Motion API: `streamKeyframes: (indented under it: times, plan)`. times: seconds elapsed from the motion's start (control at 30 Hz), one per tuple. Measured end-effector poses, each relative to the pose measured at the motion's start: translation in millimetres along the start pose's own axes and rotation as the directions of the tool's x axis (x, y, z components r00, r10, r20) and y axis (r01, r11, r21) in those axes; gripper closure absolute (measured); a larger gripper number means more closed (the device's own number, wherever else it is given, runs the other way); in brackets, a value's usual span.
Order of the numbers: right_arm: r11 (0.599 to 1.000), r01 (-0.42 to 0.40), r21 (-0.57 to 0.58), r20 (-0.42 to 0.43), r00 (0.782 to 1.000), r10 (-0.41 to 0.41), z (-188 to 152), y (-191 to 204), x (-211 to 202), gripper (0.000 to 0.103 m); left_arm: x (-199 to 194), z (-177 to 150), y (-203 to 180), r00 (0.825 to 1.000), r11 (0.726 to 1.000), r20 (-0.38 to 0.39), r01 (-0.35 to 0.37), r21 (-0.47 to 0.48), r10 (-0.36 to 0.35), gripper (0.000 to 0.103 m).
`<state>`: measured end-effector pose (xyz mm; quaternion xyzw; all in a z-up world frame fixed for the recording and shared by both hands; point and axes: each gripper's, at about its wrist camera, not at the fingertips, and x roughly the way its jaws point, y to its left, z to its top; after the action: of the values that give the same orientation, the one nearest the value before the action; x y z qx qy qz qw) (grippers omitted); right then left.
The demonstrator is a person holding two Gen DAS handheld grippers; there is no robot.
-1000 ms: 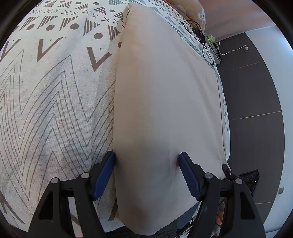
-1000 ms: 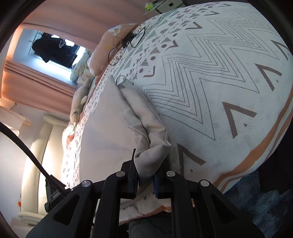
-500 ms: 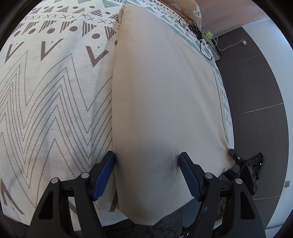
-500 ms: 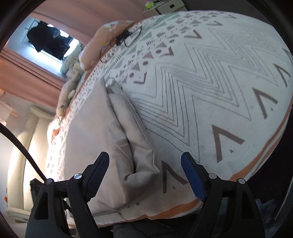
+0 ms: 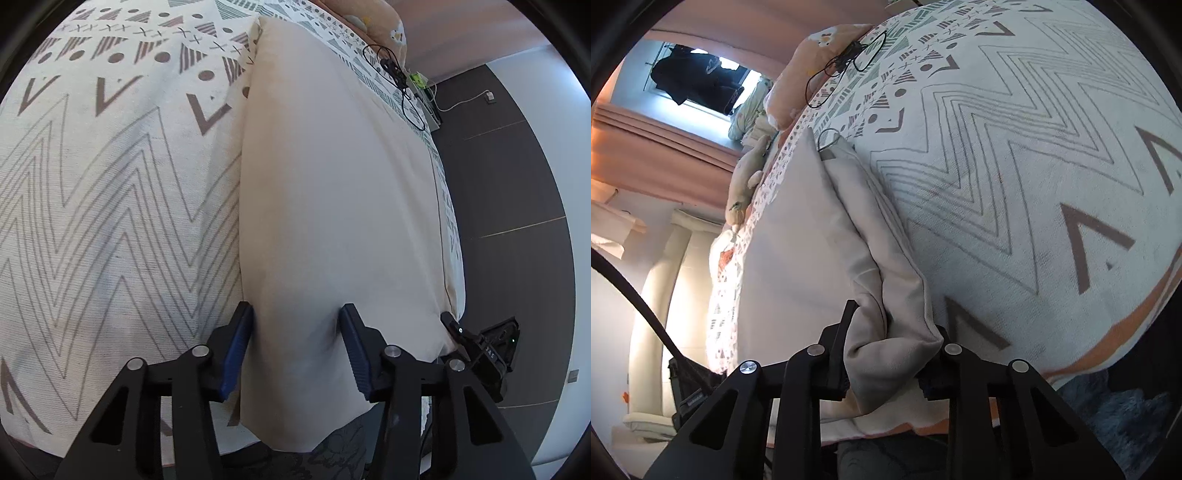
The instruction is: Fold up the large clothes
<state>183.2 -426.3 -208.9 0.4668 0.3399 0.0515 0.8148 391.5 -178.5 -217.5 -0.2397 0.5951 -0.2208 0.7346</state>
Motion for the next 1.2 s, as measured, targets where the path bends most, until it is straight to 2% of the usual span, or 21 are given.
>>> streamKeyframes:
  times: [0.3, 0.37, 0.47, 0.53, 0.6, 0.67, 0.7, 0.73, 0.87, 1.2]
  plan:
    - [0.999, -0.036, -0.016, -0.057, 0.998, 0.035, -21, 4, 4, 0.080, -20, 14, 12, 0.999, 0.999, 0.017, -0.037, 0.010, 0.037, 0.054]
    - [0.998, -0.017, -0.054, -0.059, 0.998, 0.013, -18, 8, 2, 0.079, -22, 20, 12, 0.999, 1.000, 0.024, -0.026, 0.008, 0.026, 0.054]
    - [0.999, -0.010, -0.038, -0.086, 0.996, 0.007, -3, 1, 5, 0.074, -24, 29, 9, 0.998, 0.999, 0.045, -0.034, 0.023, 0.033, 0.054]
    - [1.000, 0.010, -0.030, -0.095, 0.995, -0.013, 8, -2, 8, 0.067, -23, 37, 8, 0.998, 0.999, 0.045, -0.042, 0.026, 0.041, 0.054]
    - [0.999, -0.004, -0.035, -0.106, 0.994, 0.000, 20, -3, 12, 0.062, -19, 44, 7, 0.998, 0.999, 0.040, -0.042, 0.021, 0.041, 0.054]
    - [0.997, 0.003, -0.076, -0.124, 0.992, -0.012, 30, 2, 16, 0.049, -15, 49, 7, 0.998, 0.998, 0.040, -0.054, 0.019, 0.053, 0.054]
    - [0.995, 0.010, -0.099, -0.123, 0.992, -0.022, 36, 5, 17, 0.038, -12, 53, 6, 0.998, 0.998, 0.038, -0.059, 0.018, 0.059, 0.054]
    - [0.994, 0.012, -0.109, -0.120, 0.993, -0.025, 44, 6, 18, 0.034, -11, 54, 7, 0.998, 0.998, 0.036, -0.060, 0.016, 0.060, 0.054]
    - [0.995, -0.038, -0.091, -0.137, 0.990, 0.025, 70, 2, 28, 0.033, -2, 66, 6, 0.997, 0.998, 0.032, -0.065, 0.012, 0.065, 0.054]
    - [0.982, -0.108, -0.152, -0.229, 0.971, 0.071, 119, 6, 85, 0.034, 17, 100, 4, 0.996, 0.997, 0.025, -0.081, 0.016, 0.080, 0.054]
